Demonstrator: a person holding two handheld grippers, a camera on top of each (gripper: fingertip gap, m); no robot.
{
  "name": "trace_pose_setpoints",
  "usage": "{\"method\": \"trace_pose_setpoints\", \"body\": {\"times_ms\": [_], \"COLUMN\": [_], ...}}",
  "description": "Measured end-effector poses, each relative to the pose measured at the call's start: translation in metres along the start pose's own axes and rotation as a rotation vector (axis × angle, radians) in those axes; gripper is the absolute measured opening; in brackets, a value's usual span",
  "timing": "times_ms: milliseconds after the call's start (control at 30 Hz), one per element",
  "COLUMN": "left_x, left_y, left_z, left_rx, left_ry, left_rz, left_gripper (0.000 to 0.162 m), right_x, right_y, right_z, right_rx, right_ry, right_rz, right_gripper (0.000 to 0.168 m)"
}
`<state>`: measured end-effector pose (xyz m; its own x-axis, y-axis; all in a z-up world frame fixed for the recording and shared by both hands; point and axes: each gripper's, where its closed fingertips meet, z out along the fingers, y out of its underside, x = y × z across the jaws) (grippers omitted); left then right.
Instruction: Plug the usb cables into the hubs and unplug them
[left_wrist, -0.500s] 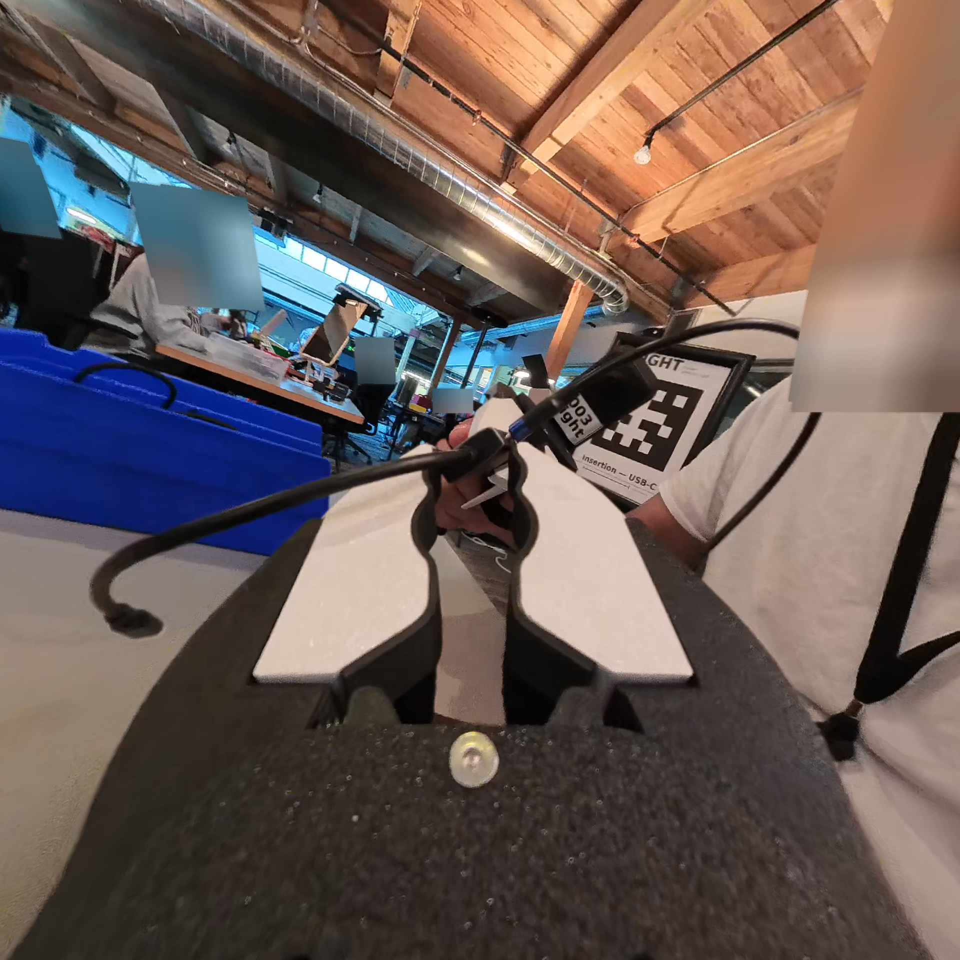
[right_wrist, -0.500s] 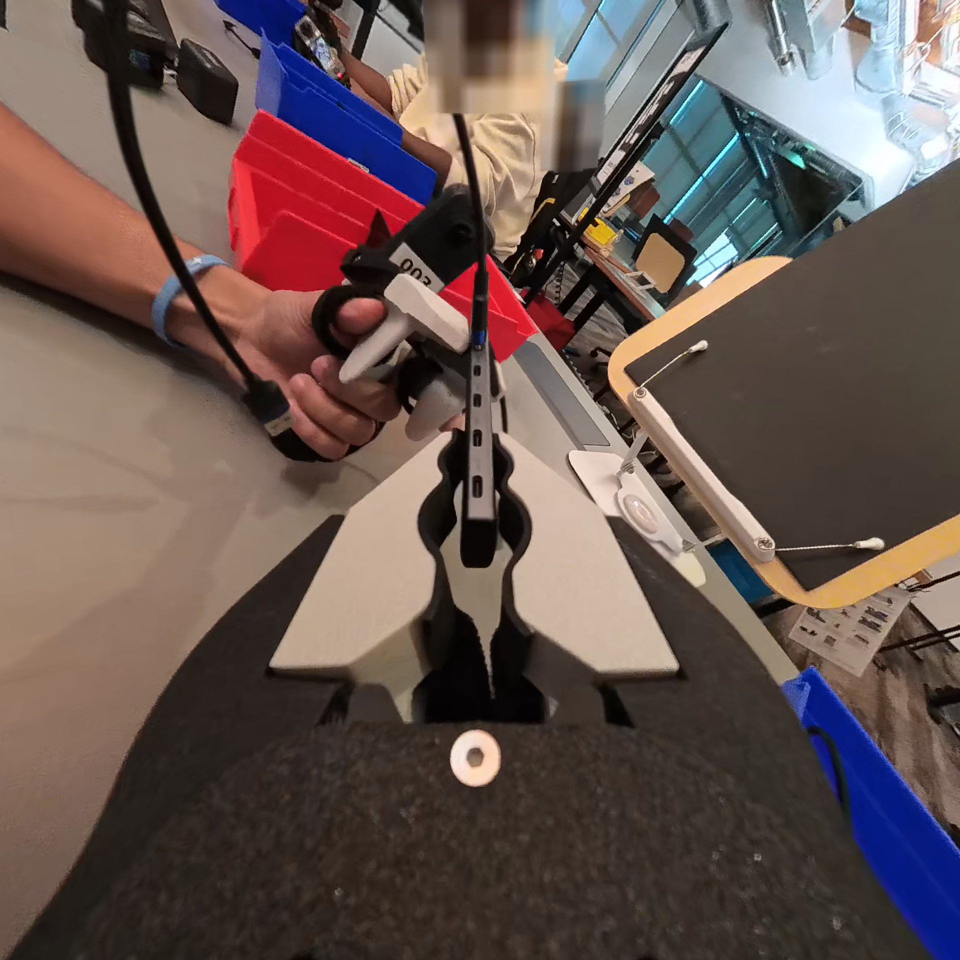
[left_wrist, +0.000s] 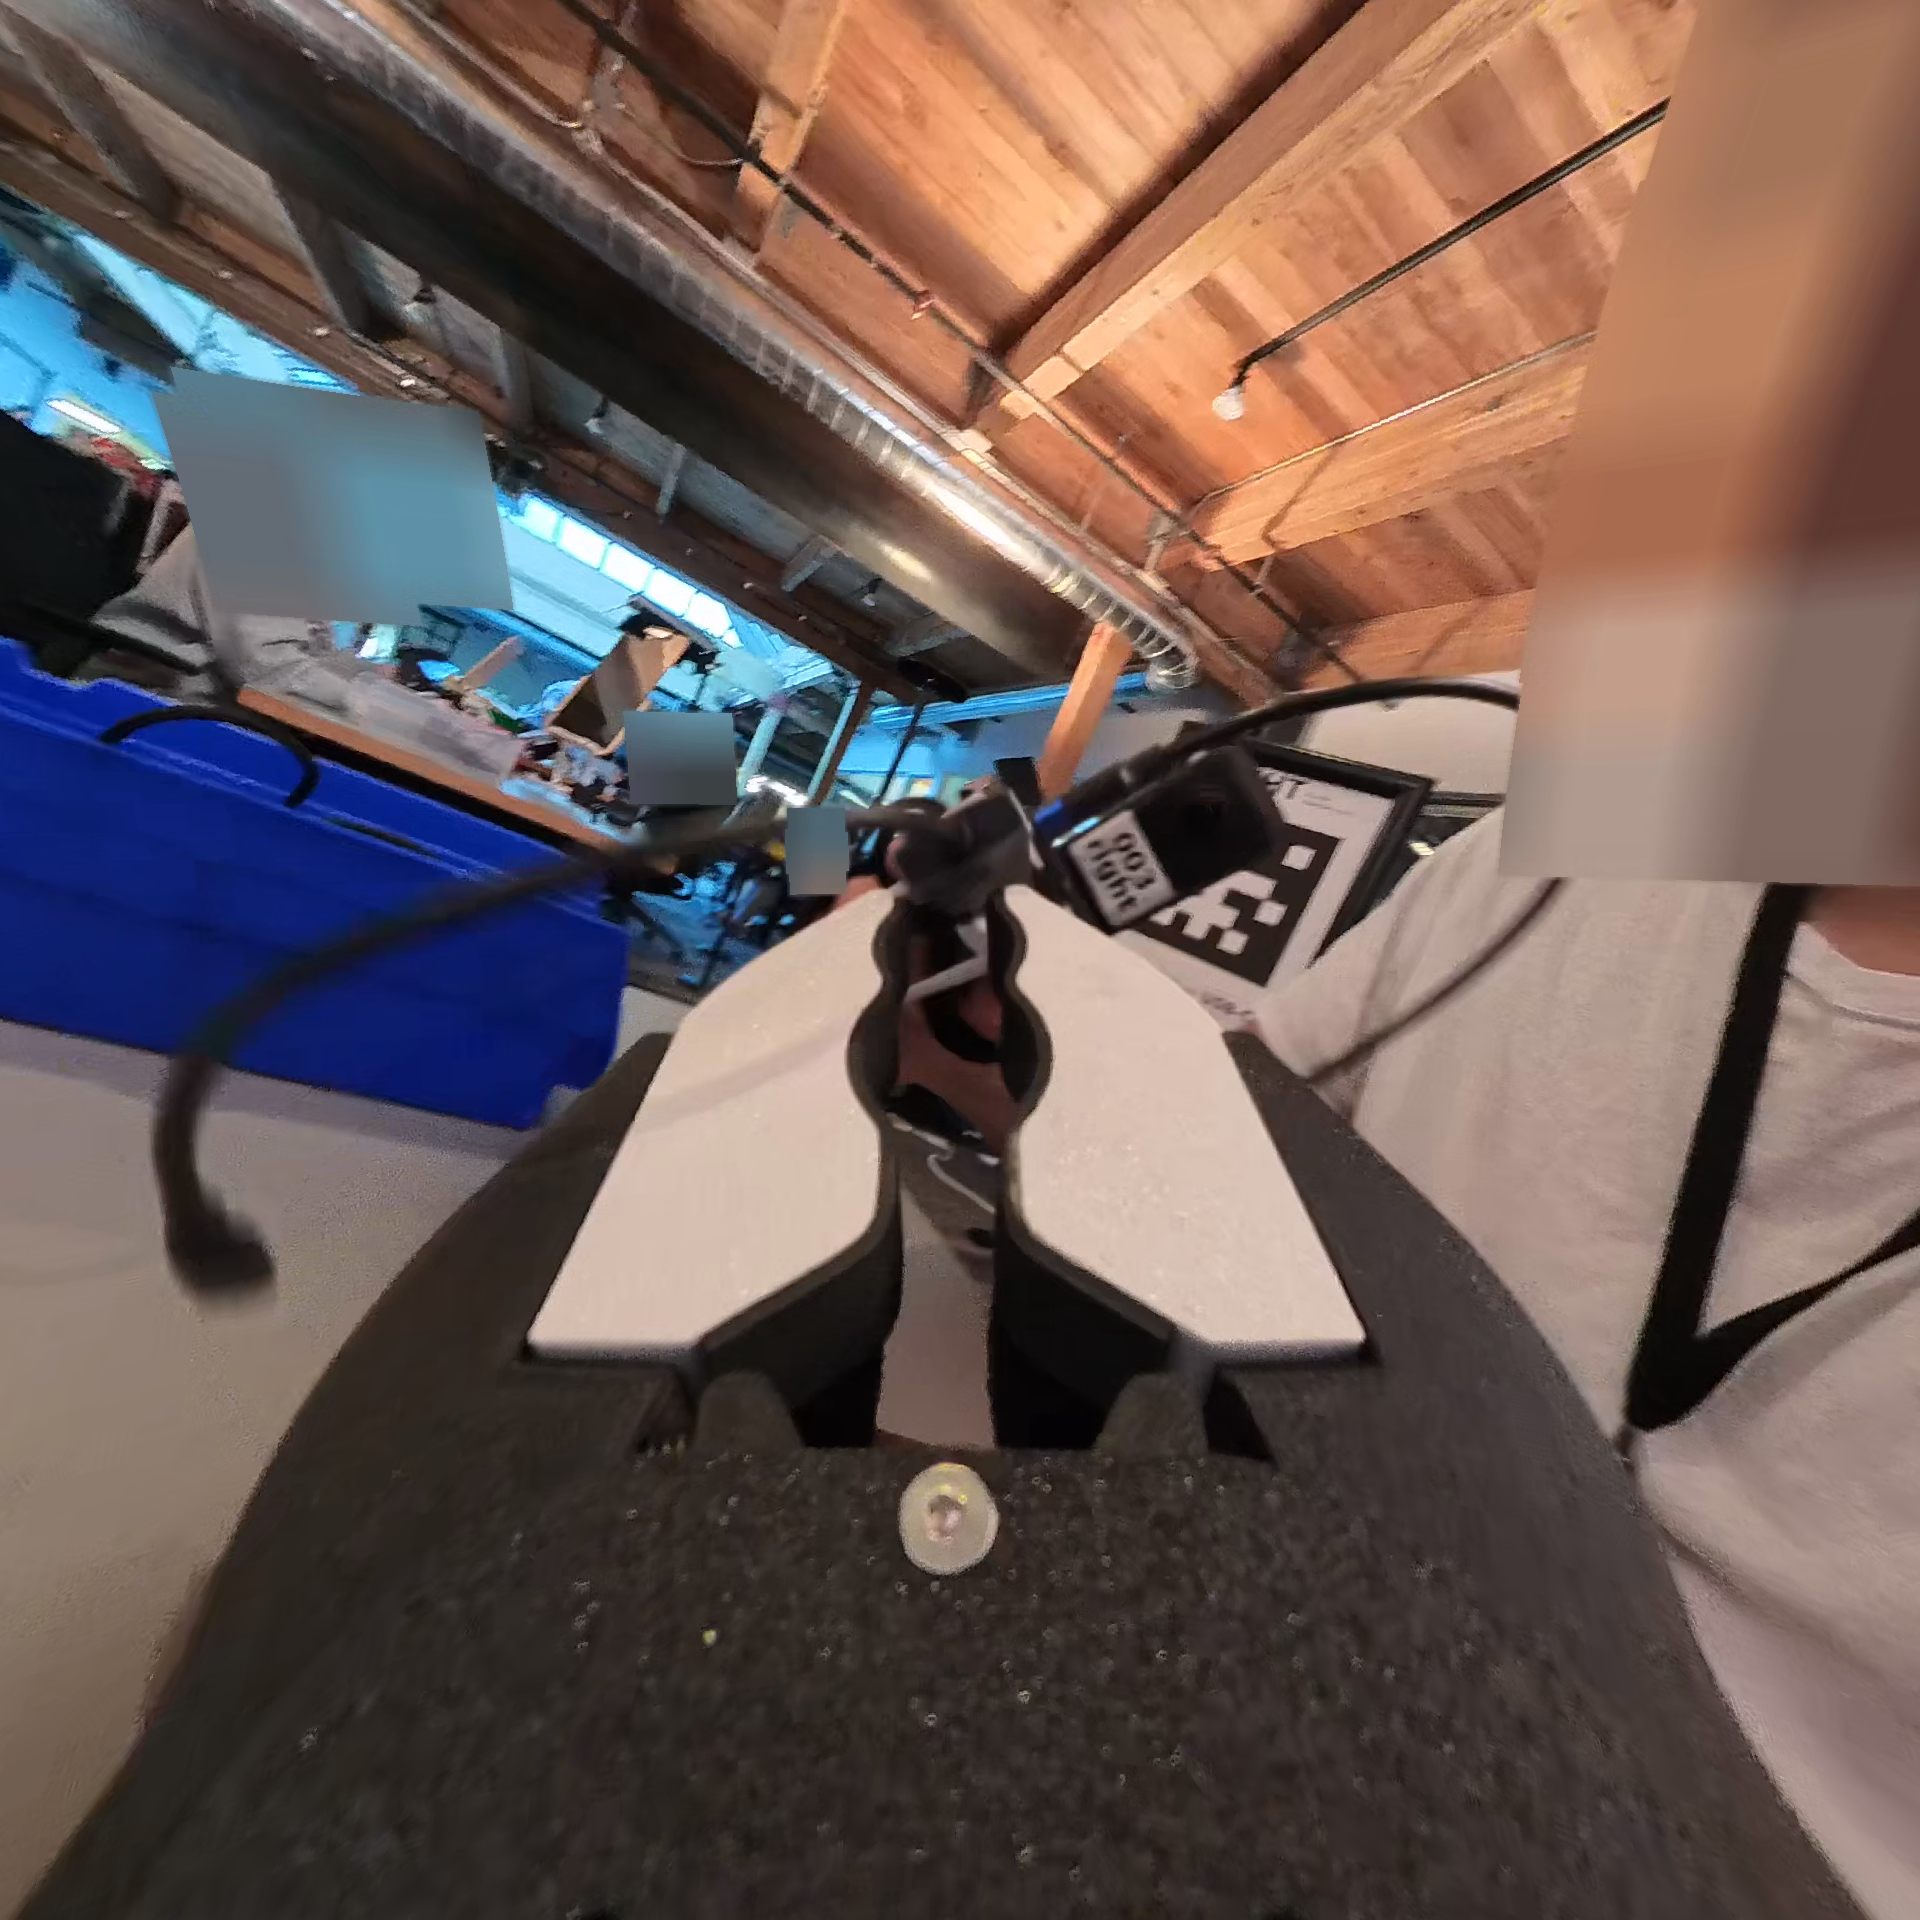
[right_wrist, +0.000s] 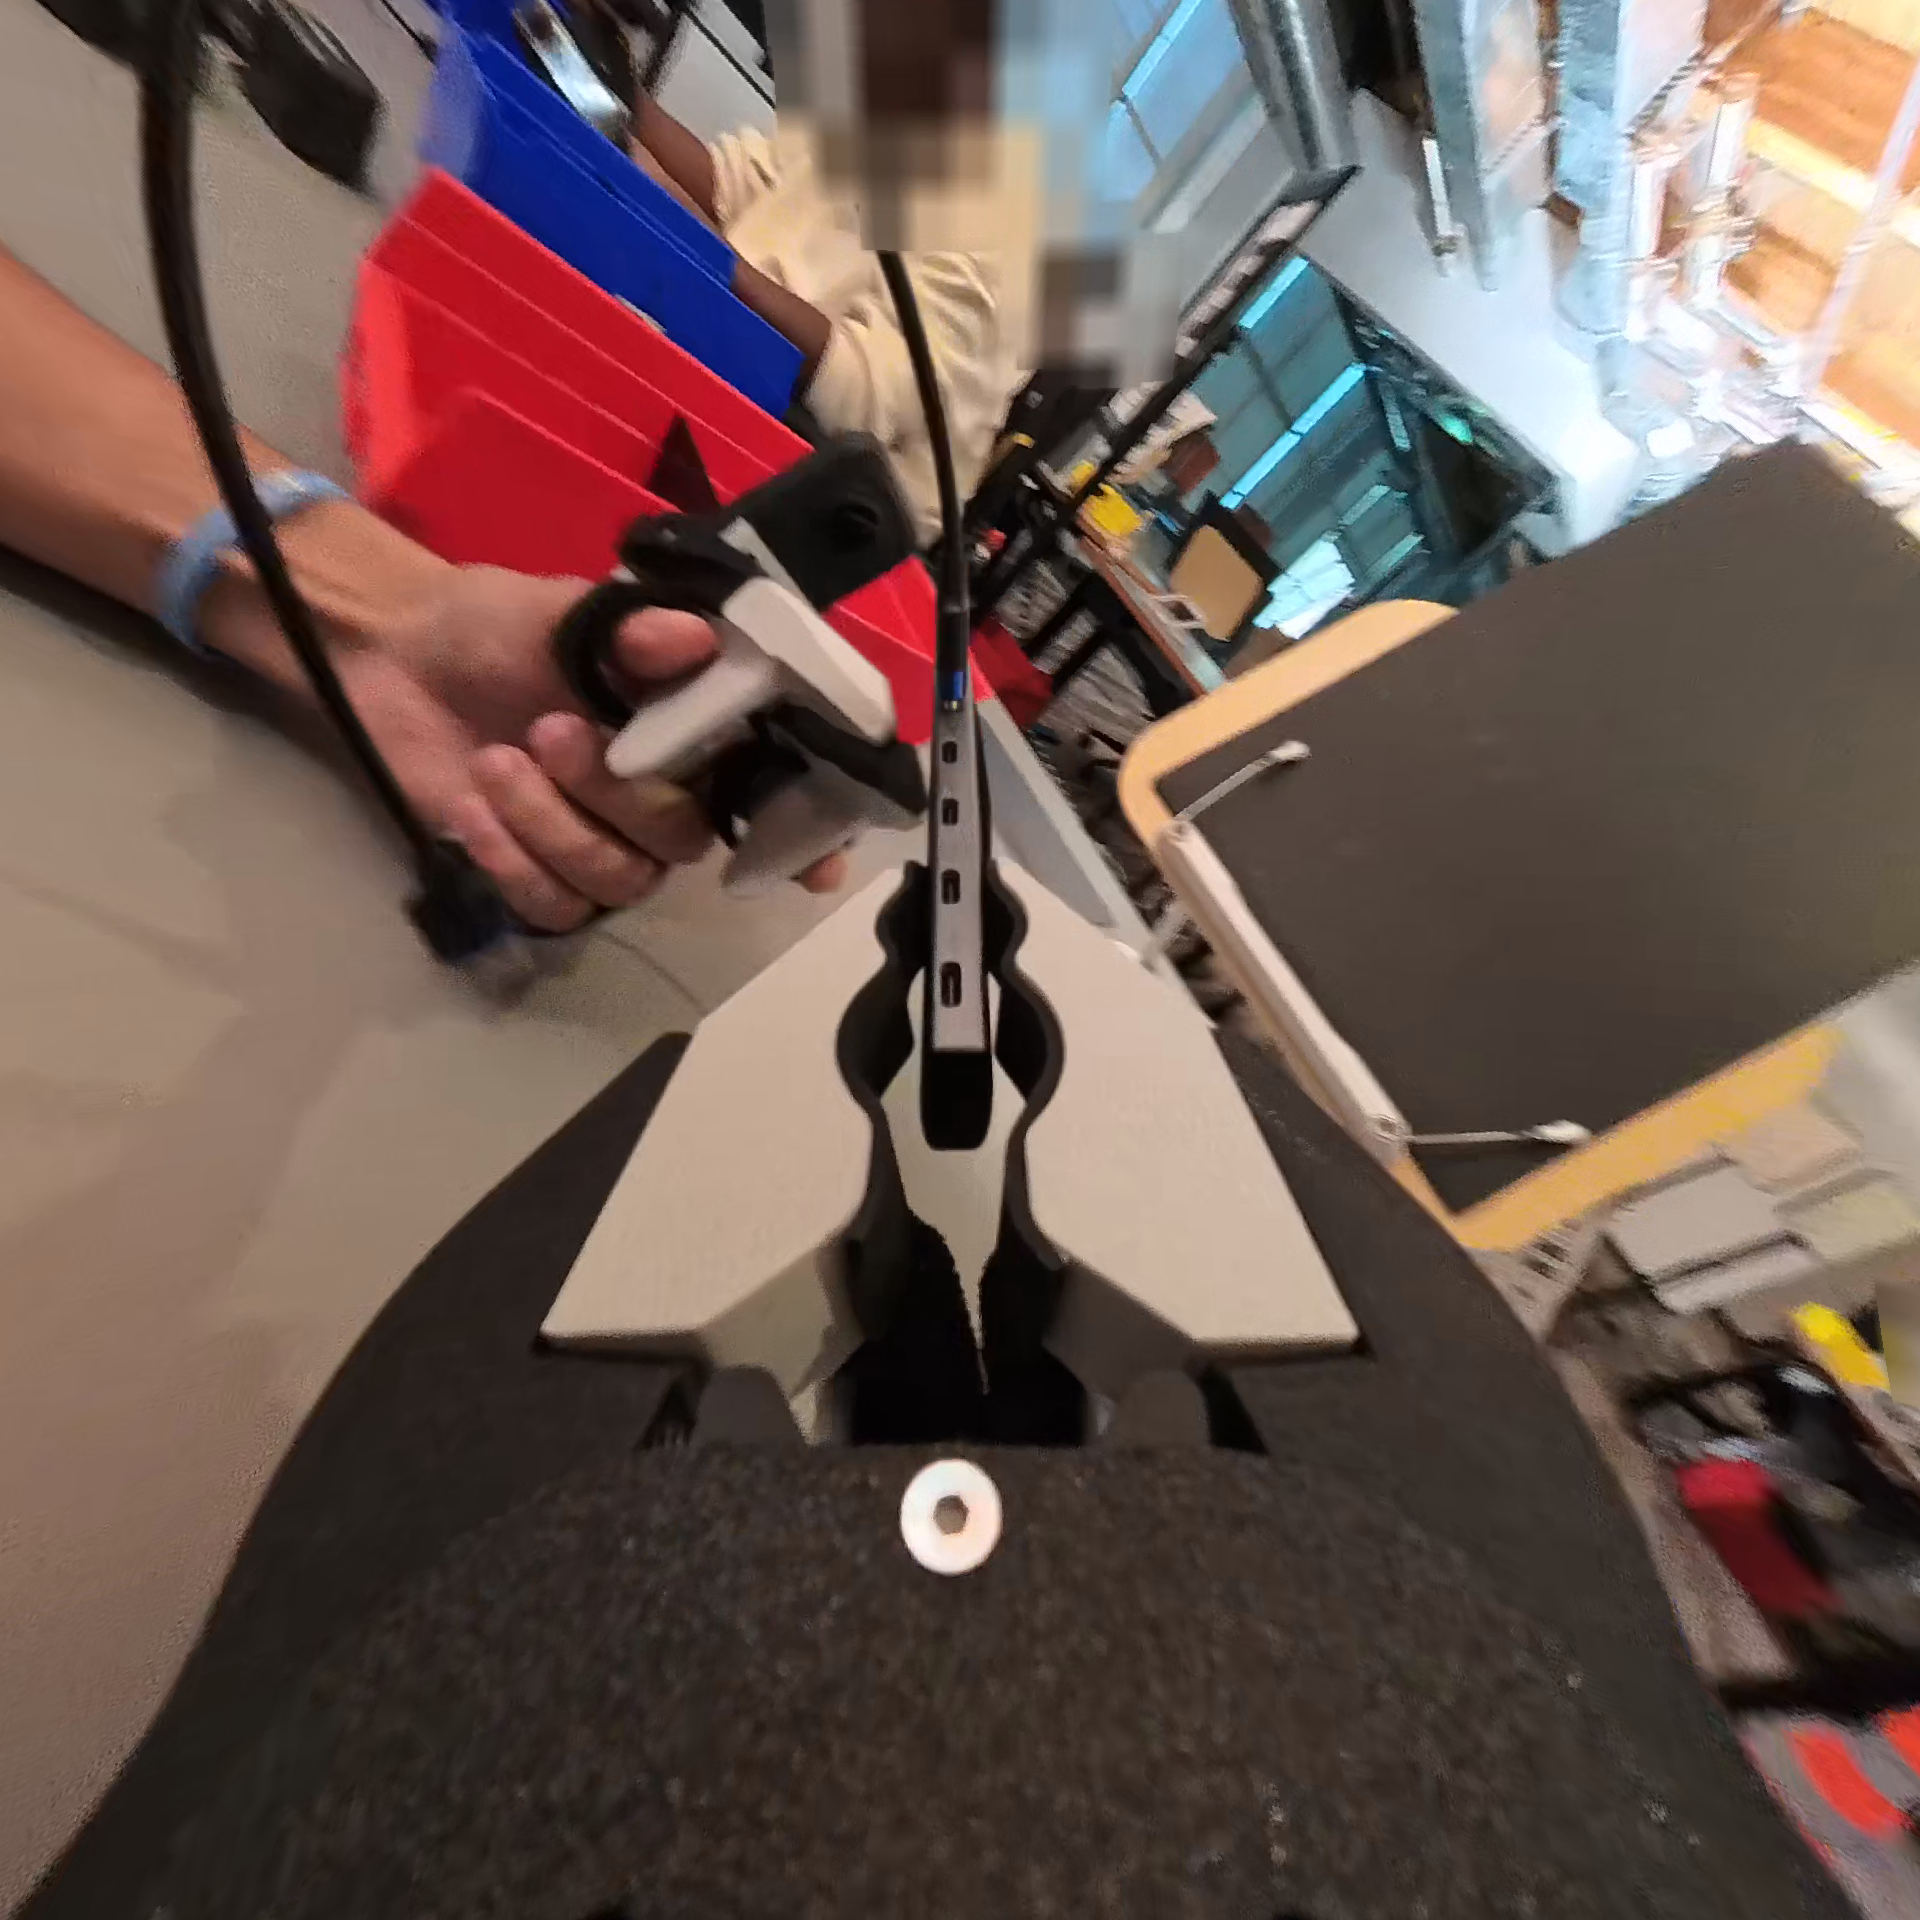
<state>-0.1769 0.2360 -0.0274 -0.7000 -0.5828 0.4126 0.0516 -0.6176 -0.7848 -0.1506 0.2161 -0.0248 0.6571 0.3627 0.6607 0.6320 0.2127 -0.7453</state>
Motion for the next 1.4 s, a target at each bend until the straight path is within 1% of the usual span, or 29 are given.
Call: {"method": "trace_pose_setpoints", "body": {"times_ms": [33,100,133,200,267,333,400,433,533,567,633,667,700,867,933,1000,1067,1300,1400], "left_x": [-0.007,-0.024,-0.032,-0.04,-0.038,-0.034,-0.03,-0.03,-0.038,-0.039,-0.041,-0.042,-0.043,-0.047,-0.043,-0.038,-0.037,-0.031,-0.029], "left_y": [0.0,-0.001,-0.002,-0.007,-0.008,-0.005,0.0,0.003,0.002,0.001,-0.001,0.0,0.001,0.002,0.0,-0.003,-0.004,-0.001,0.006], "left_z": [-0.002,-0.007,-0.011,-0.014,-0.01,-0.003,0.005,0.007,0.002,0.001,-0.001,-0.002,-0.001,-0.004,-0.003,-0.002,-0.002,0.004,0.009], "left_rx": [-0.007,-0.023,-0.036,-0.056,-0.104,-0.14,-0.171,-0.185,-0.196,-0.204,-0.207,-0.215,-0.223,-0.262,-0.247,-0.216,-0.201,-0.177,-0.189], "left_ry": [-0.044,-0.162,-0.229,-0.357,-0.445,-0.505,-0.543,-0.562,-0.663,-0.676,-0.713,-0.721,-0.73,-0.787,-0.764,-0.715,-0.698,-0.638,-0.612], "left_rz": [0.004,0.018,0.06,0.216,0.401,0.569,0.696,0.735,0.813,0.829,0.849,0.853,0.858,0.872,0.856,0.794,0.772,0.718,0.706], "left_gripper": [0.017,0.02,0.021,0.02,0.02,0.022,0.022,0.02,0.007,0.007,0.014,0.014,0.009,0.005,0.005,0.005,0.004,0.004,0.004], "right_x": [0.006,0.02,0.023,0.026,0.021,0.014,0.007,0.003,0.0,0.001,0.0,0.0,0.0,-0.001,-0.004,-0.004,-0.005,-0.009,-0.008], "right_y": [0.005,0.016,0.023,0.037,0.046,0.052,0.053,0.051,0.05,0.05,0.05,0.049,0.05,0.052,0.046,0.041,0.039,0.043,0.047], "right_z": [-0.001,-0.004,-0.005,-0.006,-0.005,-0.002,0.001,0.003,0.006,0.007,0.008,0.009,0.01,0.014,0.015,0.014,0.013,0.015,0.018], "right_rx": [-0.032,-0.105,-0.144,-0.222,-0.258,-0.291,-0.296,-0.285,-0.284,-0.283,-0.284,-0.28,-0.286,-0.291,-0.258,-0.214,-0.196,-0.193,-0.201], "right_ry": [0.045,0.137,0.166,0.211,0.225,0.228,0.229,0.227,0.244,0.258,0.262,0.264,0.271,0.271,0.262,0.246,0.22,0.209,0.218], "right_rz": [-0.035,-0.125,-0.176,-0.251,-0.289,-0.337,-0.386,-0.402,-0.432,-0.439,-0.448,-0.452,-0.459,-0.456,-0.437,-0.352,-0.294,-0.335,-0.35], "right_gripper": [0.008,0.008,0.008,0.008,0.007,0.008,0.008,0.007,0.008,0.008,0.007,0.007,0.007,0.007,0.007,0.007,0.007,0.009,0.013]}}
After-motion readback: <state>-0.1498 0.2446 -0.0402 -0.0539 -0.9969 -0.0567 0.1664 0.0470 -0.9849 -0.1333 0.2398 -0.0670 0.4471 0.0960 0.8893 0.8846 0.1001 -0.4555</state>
